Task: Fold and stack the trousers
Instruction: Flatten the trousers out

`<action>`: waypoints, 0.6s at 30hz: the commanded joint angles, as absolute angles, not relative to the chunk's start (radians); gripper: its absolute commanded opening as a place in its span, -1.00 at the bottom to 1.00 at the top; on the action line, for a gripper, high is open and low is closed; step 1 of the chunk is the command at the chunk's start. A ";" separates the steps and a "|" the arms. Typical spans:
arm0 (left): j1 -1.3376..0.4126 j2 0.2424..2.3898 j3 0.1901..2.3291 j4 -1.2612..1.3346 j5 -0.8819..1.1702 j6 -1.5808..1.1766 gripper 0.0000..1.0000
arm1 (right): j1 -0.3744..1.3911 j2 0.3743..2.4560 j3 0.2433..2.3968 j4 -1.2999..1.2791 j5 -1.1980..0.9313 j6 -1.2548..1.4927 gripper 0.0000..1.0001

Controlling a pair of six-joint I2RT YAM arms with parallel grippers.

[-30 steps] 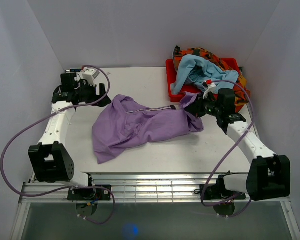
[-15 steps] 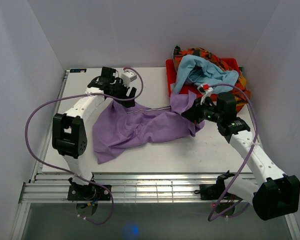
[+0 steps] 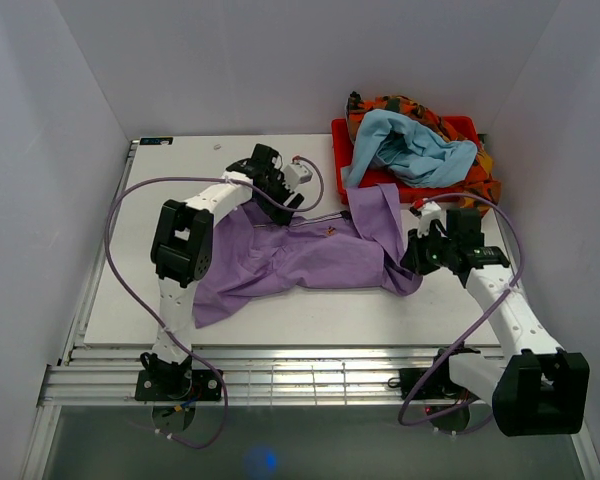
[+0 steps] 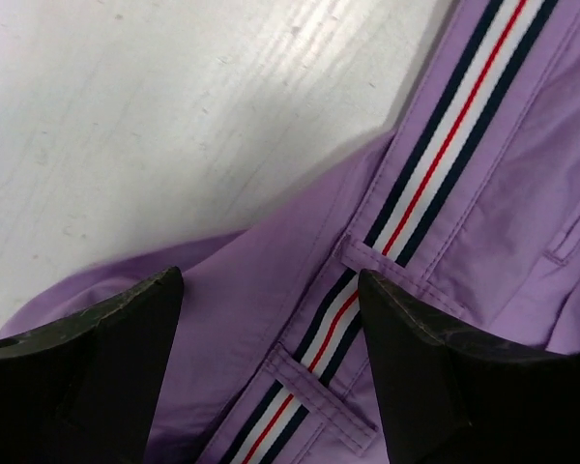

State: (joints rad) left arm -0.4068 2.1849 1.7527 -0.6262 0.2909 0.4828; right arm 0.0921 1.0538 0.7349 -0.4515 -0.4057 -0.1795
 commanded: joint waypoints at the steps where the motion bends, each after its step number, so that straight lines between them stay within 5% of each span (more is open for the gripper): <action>1: -0.426 2.163 1.786 -0.690 0.362 0.523 0.68 | 0.077 1.097 0.773 -0.584 -0.365 -0.310 -0.84; 5: -0.445 2.175 1.752 -0.696 0.354 0.509 0.36 | 0.063 1.115 0.828 -0.615 -0.357 -0.341 -0.26; 6: -0.445 2.178 1.753 -0.699 0.354 0.503 0.11 | 0.063 1.112 0.857 -0.614 -0.356 -0.341 0.13; 8: -0.445 2.177 1.767 -0.710 0.353 0.488 -0.16 | 0.061 1.109 0.888 -0.607 -0.396 -0.337 0.56; 12: -0.437 2.132 1.866 -0.742 0.347 0.450 -0.94 | 0.078 1.143 0.939 -0.589 -0.550 -0.310 0.85; 18: -0.373 2.017 2.009 -0.747 0.304 0.344 -1.00 | 0.135 1.265 0.943 -0.458 -0.594 -0.253 0.90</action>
